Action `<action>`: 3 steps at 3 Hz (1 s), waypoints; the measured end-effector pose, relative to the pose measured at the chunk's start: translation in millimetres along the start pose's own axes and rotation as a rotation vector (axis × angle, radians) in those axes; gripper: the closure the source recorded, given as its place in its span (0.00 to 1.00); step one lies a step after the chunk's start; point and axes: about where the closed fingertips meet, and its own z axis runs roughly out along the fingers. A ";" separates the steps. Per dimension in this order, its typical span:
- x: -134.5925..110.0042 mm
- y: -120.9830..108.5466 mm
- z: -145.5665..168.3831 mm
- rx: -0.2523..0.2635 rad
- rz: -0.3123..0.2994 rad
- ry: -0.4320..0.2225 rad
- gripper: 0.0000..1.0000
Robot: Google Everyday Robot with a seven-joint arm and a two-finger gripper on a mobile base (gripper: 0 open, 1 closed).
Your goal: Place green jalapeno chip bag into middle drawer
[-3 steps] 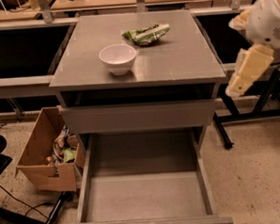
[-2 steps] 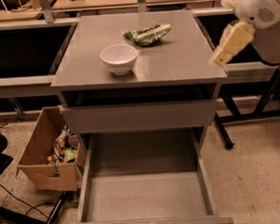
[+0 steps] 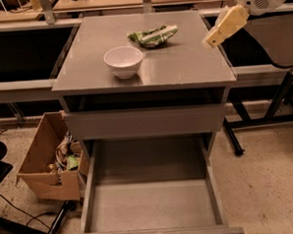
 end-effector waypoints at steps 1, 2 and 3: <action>-0.3 -5.4 13.8 0.005 0.013 -0.047 0.00; -9.6 -39.0 86.1 0.034 0.075 -0.236 0.00; -19.9 -68.1 154.4 0.076 0.154 -0.369 0.00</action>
Offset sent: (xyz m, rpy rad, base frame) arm 0.1952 0.0641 -0.0513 0.4905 -0.1942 0.0673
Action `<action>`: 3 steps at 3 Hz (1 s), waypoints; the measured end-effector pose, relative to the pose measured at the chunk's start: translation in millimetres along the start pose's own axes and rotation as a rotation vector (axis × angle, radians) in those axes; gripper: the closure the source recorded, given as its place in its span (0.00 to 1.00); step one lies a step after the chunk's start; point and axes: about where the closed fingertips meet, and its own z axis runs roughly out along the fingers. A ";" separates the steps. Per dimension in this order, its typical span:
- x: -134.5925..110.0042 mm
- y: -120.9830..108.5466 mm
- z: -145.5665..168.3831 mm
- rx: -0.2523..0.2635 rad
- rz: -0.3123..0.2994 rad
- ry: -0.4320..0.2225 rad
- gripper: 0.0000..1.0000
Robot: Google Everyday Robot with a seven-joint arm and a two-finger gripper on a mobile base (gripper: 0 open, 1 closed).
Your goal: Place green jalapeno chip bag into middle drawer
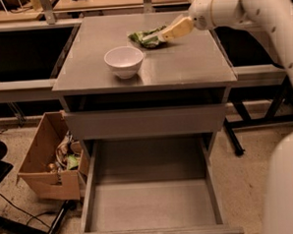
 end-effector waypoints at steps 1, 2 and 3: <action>8.0 -18.1 44.7 0.067 0.067 -0.057 0.00; 16.5 -31.5 72.8 0.149 0.134 -0.049 0.00; 31.8 -32.4 101.2 0.203 0.187 0.015 0.00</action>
Offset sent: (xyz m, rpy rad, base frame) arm 0.1057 0.0318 -0.0403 0.2065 0.0406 -0.2953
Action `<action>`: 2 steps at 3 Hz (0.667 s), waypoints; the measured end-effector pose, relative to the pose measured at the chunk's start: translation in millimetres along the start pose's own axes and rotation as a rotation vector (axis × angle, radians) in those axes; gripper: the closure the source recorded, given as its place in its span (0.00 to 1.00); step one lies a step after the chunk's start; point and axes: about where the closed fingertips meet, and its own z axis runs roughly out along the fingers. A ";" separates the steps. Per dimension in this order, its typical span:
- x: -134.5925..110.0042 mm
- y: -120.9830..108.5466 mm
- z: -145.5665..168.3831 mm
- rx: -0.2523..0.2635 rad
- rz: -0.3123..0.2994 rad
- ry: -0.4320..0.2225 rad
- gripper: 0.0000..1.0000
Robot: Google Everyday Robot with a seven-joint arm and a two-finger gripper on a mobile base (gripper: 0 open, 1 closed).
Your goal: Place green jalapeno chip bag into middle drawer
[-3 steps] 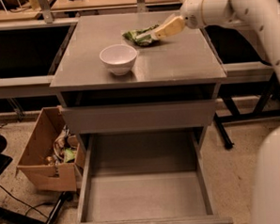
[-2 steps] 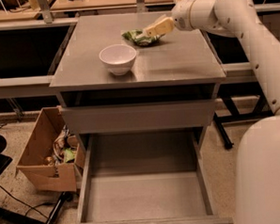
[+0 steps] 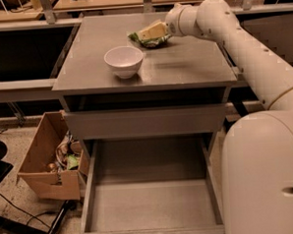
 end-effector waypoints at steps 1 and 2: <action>31.0 -7.3 23.2 0.047 0.054 0.094 0.00; 55.8 -11.4 44.5 0.062 0.099 0.158 0.00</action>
Offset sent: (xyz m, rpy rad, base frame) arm 0.0780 -0.0083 -0.0786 -0.0142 0.2315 -0.1705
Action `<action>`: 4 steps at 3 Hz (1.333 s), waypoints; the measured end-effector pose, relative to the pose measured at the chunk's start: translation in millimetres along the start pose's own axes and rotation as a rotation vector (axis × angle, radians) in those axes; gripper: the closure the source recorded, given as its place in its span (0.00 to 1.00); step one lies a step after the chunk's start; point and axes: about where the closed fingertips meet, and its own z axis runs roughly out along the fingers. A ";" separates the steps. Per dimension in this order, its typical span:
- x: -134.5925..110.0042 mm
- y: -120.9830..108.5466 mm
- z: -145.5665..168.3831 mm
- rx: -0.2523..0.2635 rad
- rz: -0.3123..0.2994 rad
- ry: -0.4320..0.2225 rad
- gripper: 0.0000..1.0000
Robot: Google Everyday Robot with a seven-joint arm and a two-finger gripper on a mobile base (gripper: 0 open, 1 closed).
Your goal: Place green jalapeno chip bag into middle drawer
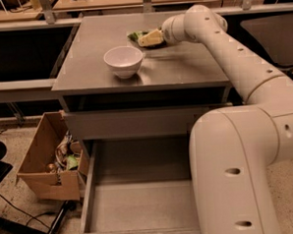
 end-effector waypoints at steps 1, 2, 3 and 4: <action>11.6 -2.5 19.9 -0.020 0.041 0.000 0.15; 6.2 -5.1 20.9 -0.016 0.041 -0.014 0.38; 6.2 -5.1 20.9 -0.016 0.041 -0.014 0.61; 6.2 -5.0 21.0 -0.016 0.041 -0.014 0.85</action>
Offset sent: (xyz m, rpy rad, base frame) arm 0.0125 0.0013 -0.0149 0.0288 0.0235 -0.0012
